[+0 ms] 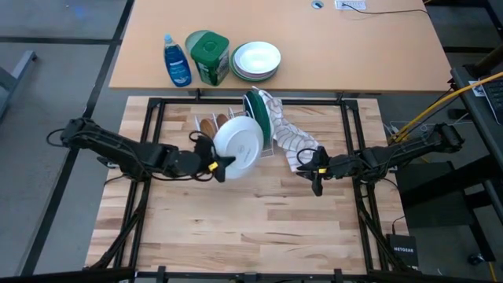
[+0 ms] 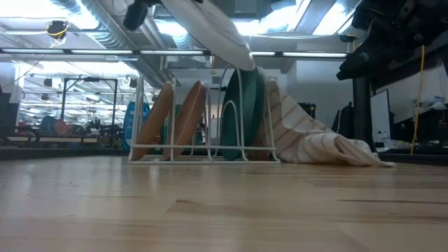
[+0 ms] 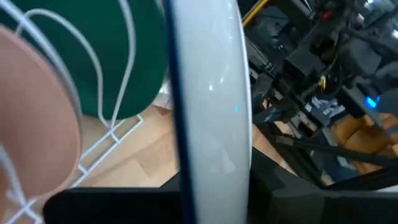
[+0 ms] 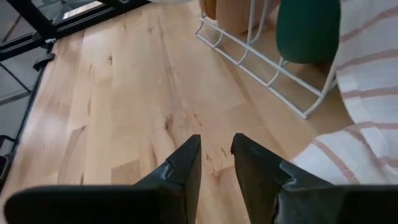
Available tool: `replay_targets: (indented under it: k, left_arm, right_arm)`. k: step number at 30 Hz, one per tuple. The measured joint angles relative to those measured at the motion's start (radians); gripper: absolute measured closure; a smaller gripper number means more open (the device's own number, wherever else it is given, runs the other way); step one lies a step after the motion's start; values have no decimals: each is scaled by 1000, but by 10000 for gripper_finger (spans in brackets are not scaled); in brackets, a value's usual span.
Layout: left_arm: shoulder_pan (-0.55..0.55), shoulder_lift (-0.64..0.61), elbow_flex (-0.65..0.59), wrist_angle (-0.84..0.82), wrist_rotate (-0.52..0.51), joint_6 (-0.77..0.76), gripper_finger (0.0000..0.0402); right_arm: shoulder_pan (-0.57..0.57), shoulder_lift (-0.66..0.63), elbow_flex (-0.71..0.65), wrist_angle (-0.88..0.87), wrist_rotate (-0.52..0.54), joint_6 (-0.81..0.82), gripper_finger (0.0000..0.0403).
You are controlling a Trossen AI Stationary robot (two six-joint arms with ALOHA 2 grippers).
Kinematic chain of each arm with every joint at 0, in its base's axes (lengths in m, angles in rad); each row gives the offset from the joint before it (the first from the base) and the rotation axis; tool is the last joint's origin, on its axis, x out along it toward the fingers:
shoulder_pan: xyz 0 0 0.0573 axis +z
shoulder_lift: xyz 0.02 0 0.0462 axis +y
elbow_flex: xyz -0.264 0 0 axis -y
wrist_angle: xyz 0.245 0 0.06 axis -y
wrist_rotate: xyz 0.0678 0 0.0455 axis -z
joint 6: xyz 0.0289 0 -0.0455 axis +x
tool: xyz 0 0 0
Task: Sort dishes
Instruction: Put the blue plate into the dish rack
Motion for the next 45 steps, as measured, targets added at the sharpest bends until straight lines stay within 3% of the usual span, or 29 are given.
replay_targets:
  k: [8,15,33,45]
  left_arm:
    - [26,-72,0,-104,-36,-126,370]
    - [131,-93,0,-126,-34,-192,370]
    - [433,-92,0,-125,212,-308,369]
    - [486,-72,1,-125,259,-311,369]
  right_arm:
    - [-1,0,0,-1,17,-26,304]
    - [-1,0,-1,2,17,-25,304]
    - [-1,0,-1,3,23,-23,304]
    - [-1,8,-1,10,134,-23,304]
